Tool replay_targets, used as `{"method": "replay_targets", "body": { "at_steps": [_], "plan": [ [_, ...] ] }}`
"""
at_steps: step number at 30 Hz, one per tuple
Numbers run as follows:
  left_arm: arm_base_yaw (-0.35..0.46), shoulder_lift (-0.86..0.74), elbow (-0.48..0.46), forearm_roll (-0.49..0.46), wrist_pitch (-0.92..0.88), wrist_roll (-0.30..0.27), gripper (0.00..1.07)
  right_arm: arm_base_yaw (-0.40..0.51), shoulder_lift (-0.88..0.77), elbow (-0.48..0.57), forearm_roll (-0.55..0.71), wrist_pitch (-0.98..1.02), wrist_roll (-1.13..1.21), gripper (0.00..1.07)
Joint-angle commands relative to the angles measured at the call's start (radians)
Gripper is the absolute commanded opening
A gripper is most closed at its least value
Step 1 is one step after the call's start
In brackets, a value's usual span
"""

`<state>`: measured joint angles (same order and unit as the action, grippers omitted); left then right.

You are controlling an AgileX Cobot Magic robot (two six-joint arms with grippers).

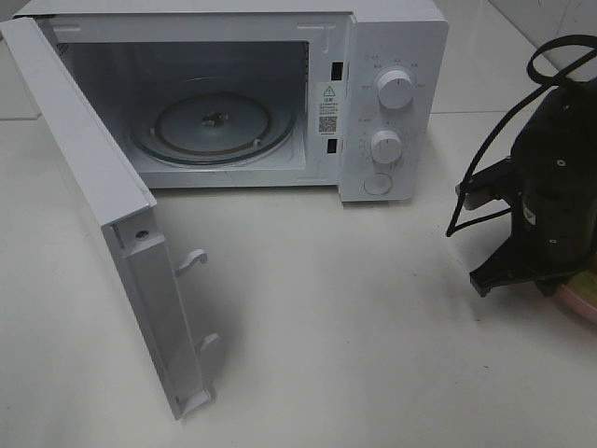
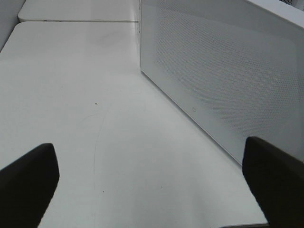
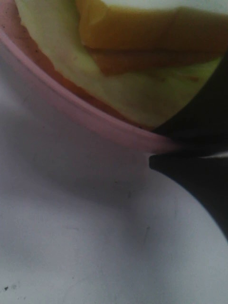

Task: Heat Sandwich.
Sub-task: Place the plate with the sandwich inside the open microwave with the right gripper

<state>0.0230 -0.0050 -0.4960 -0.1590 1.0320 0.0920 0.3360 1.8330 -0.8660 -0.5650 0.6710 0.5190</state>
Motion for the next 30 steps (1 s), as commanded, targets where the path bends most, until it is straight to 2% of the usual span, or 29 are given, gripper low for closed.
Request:
{"method": "replay_targets", "body": {
  "at_steps": [1, 8, 19, 28, 30],
  "plan": [
    [0.003, -0.024, 0.003, -0.003, 0.001, 0.002, 1.03, 0.013, -0.016, 0.007, -0.057, 0.04, 0.036, 0.0],
    [0.003, -0.024, 0.003, -0.003, 0.001, 0.002, 1.03, 0.05, -0.043, 0.03, -0.096, 0.048, 0.056, 0.0],
    [0.003, -0.024, 0.003, -0.003, 0.001, 0.002, 1.03, 0.073, -0.12, 0.091, -0.091, 0.062, 0.055, 0.0],
    [0.003, -0.024, 0.003, -0.003, 0.001, 0.002, 1.03, 0.17, -0.19, 0.136, -0.084, 0.116, 0.054, 0.0],
    [0.003, -0.024, 0.003, -0.003, 0.001, 0.002, 1.03, 0.214, -0.225, 0.147, -0.079, 0.137, 0.047, 0.0]
  ]
}}
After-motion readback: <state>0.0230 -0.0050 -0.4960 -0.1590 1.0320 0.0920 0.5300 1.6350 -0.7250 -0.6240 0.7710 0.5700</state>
